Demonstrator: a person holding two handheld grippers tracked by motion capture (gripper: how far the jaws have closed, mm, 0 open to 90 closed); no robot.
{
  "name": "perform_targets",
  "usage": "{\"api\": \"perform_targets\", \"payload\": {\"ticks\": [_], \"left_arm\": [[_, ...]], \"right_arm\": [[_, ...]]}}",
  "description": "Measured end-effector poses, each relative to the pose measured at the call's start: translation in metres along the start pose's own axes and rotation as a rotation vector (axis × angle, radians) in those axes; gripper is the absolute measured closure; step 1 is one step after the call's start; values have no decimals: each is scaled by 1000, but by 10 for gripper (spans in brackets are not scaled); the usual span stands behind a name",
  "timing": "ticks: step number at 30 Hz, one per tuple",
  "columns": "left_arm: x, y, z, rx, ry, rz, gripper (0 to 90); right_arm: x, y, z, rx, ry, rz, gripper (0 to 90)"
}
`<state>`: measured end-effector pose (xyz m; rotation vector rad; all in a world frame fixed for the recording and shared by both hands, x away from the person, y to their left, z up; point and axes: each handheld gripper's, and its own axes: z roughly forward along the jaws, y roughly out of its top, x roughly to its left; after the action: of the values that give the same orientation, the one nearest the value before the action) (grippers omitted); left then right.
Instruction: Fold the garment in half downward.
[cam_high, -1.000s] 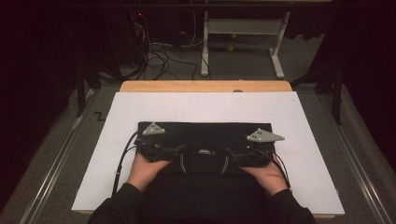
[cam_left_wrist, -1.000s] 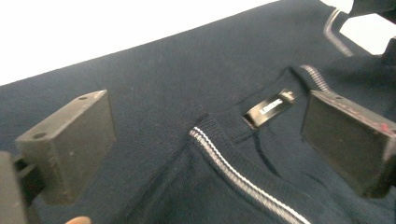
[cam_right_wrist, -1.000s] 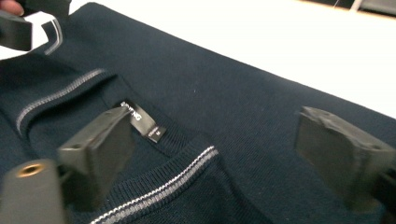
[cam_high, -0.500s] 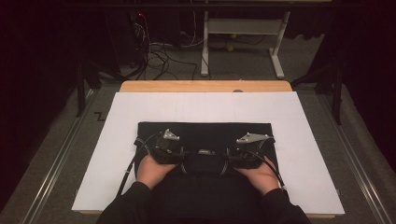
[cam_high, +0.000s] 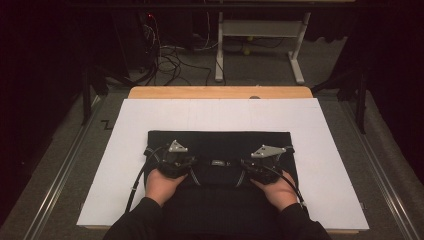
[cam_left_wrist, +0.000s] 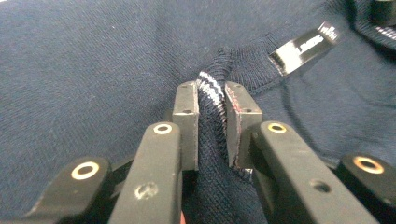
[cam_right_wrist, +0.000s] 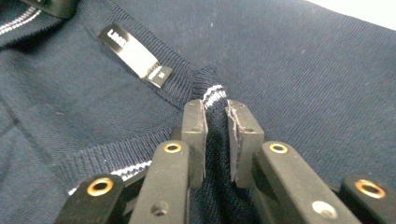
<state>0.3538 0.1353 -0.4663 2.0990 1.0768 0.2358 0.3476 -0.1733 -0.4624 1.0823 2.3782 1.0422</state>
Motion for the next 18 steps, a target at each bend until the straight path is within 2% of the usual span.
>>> {"api": "perform_targets", "payload": {"ticks": [6,10,12,14,18], "left_arm": [[-4,-12,-21,-93,-32,-4,733],[-7,-23,-28,-137,-64,3,734],[-8,-25,-31,-146,-80,4,734],[-9,-24,-35,-152,-82,20,734],[-12,-26,-38,-160,-94,21,734]], "right_arm": [[9,-3,-14,-79,-17,-43,795],[14,-7,-23,-117,-24,-64,794],[16,-9,-28,-132,-23,-79,795],[18,-11,-32,-145,-21,-81,795],[21,-15,-38,-161,-12,-80,795]]}}
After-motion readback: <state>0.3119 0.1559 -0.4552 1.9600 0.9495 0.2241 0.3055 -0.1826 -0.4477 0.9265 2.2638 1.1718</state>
